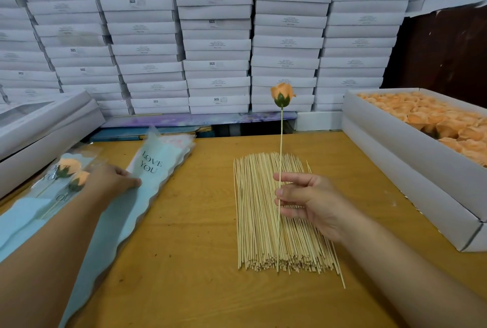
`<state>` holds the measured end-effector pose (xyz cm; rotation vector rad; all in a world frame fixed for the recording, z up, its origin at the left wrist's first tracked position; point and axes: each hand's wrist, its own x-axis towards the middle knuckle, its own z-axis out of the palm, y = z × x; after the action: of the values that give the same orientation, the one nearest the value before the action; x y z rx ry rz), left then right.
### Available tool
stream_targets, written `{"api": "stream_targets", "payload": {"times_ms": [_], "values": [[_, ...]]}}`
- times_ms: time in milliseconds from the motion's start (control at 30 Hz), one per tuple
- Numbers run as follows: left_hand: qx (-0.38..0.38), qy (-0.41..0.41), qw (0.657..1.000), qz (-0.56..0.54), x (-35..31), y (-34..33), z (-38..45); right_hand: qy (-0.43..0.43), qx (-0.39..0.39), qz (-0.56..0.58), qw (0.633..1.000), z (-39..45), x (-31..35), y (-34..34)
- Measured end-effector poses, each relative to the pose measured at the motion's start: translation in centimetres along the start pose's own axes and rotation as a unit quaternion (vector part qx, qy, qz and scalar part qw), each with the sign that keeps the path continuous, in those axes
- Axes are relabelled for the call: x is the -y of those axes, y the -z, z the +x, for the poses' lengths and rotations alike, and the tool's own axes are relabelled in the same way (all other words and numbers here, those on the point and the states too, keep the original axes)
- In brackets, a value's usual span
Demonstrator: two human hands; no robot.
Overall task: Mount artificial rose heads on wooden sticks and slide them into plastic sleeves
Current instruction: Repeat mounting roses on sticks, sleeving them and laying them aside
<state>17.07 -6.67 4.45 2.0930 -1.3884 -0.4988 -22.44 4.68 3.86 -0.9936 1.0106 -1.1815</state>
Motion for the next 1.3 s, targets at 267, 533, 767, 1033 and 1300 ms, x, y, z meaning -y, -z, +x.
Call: {"api": "stream_targets", "payload": {"times_ms": [267, 533, 767, 1033, 1300], "values": [[0.012, -0.002, 1.0, 0.015, -0.4, 0.5, 0.2, -0.005, 0.001, -0.001, 1.0, 0.0, 0.1, -0.1], [-0.05, -0.055, 0.984, 0.163, -0.2, 0.3, -0.3, -0.005, -0.001, 0.001, 1.0, -0.1, 0.1, -0.1], [-0.087, -0.08, 0.975, 0.187, 0.7, 0.0, -1.7, -0.007, -0.002, 0.0, 1.0, -0.2, 0.2, -0.2], [-0.051, -0.128, 0.984, 0.117, -1.2, 0.4, -2.6, -0.017, 0.01, -0.008, 1.0, -0.4, 0.3, -0.3], [0.139, -0.058, 0.965, -0.213, -5.7, 0.7, -9.5, -0.023, 0.02, -0.005, 1.0, -0.5, 0.5, -0.6]]}}
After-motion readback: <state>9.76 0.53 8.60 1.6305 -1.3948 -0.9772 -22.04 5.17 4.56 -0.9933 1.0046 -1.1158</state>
